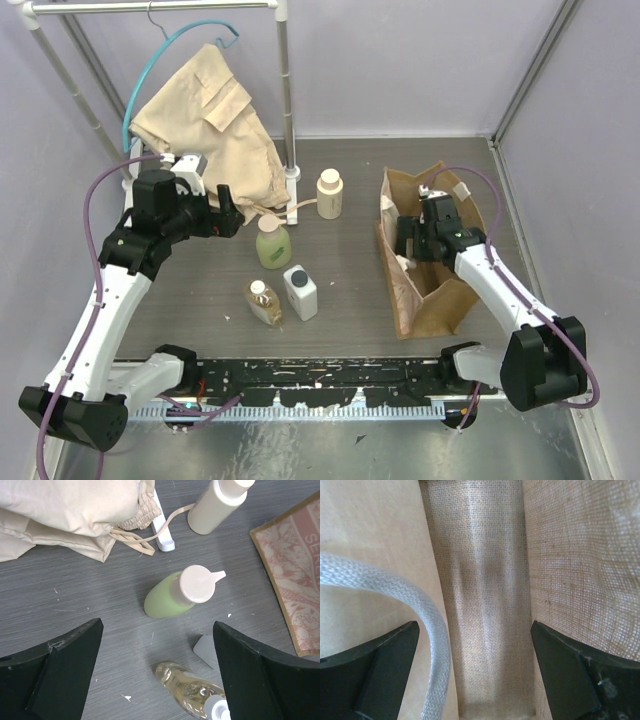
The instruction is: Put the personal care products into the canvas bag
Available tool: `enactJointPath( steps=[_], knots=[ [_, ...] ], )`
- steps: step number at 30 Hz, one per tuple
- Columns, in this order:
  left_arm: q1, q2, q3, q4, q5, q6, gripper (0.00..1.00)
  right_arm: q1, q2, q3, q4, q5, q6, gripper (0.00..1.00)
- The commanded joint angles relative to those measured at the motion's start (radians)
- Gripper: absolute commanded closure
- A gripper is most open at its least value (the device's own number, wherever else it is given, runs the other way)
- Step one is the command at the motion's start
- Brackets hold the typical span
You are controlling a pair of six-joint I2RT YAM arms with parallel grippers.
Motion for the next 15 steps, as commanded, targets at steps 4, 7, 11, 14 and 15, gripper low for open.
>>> enactJointPath(
  steps=[4,7,11,14,15],
  knots=[
    [0.000,0.011,-0.005,-0.006,0.016,-0.003,0.02,0.114,-0.031,-0.003,0.017,-0.025,0.023,0.00],
    [0.000,0.025,0.002,0.000,0.022,-0.006,0.02,0.157,-0.037,-0.001,0.002,-0.043,0.030,0.00],
    [0.000,0.033,0.009,0.003,0.023,-0.005,0.02,0.190,-0.057,0.020,-0.031,-0.003,0.028,0.00],
    [0.001,0.030,0.012,0.001,0.020,-0.002,0.02,0.190,-0.102,0.073,-0.069,0.067,0.010,0.00],
    [0.000,0.027,0.013,-0.001,0.015,0.000,0.02,0.190,-0.115,0.102,-0.091,0.083,0.006,0.00]
  ],
)
